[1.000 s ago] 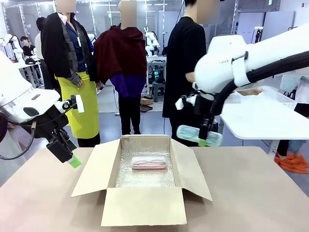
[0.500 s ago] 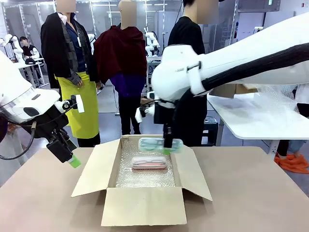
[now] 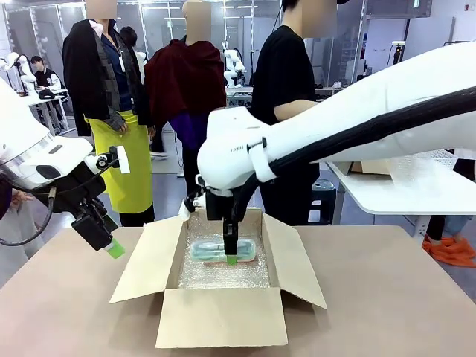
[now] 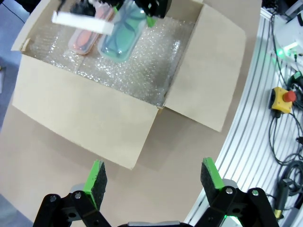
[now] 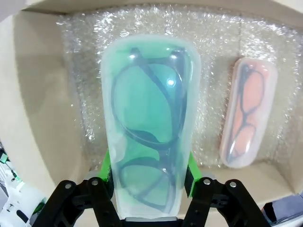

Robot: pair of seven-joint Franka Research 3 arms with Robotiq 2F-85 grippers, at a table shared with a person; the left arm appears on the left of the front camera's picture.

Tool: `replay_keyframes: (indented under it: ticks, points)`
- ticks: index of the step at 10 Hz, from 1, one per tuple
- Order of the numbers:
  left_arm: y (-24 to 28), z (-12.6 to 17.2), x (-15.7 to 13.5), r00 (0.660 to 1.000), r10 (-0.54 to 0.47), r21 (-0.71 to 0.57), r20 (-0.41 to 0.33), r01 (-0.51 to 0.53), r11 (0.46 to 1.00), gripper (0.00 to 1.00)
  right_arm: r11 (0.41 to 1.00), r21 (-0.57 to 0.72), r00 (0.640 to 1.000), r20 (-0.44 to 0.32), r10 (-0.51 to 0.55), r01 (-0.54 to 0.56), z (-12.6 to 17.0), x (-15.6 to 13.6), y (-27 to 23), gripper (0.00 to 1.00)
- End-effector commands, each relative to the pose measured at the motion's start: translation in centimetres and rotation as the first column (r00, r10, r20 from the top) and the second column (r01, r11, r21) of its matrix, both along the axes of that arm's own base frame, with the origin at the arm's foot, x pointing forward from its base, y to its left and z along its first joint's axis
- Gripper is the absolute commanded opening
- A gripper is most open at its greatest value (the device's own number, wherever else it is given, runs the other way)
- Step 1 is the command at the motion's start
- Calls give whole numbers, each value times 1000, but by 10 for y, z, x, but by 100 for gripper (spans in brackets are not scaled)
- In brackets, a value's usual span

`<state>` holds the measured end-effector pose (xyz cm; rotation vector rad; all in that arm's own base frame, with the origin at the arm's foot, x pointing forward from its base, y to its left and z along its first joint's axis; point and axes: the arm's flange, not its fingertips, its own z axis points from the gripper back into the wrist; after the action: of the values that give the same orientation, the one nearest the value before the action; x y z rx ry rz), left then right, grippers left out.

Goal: Pack the glasses set securely to prepare it for shipping.
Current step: Put the Glasses case from the right side of the table into the Package Box.

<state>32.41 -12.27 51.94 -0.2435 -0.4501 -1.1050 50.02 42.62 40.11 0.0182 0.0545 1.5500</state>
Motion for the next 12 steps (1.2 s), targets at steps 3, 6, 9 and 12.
replay_keyframes:
  ticks: [3,6,9,12]
  points:
    - [2,0,-2,1000,-10,-12,-8,10,1000,100,998,-36,997,50,-50,52,-46,5,11,29]
    - [2,0,-2,1000,-10,-12,-8,10,1000,100,995,-53,996,41,-82,84,-62,12,9,29]
    - [2,0,-2,1000,-10,-12,-8,10,1000,100,994,-51,995,47,-90,92,-56,11,7,100]
    - [2,0,-2,1000,-10,-12,-8,10,1000,100,994,-42,993,62,-96,98,-49,10,3,100]
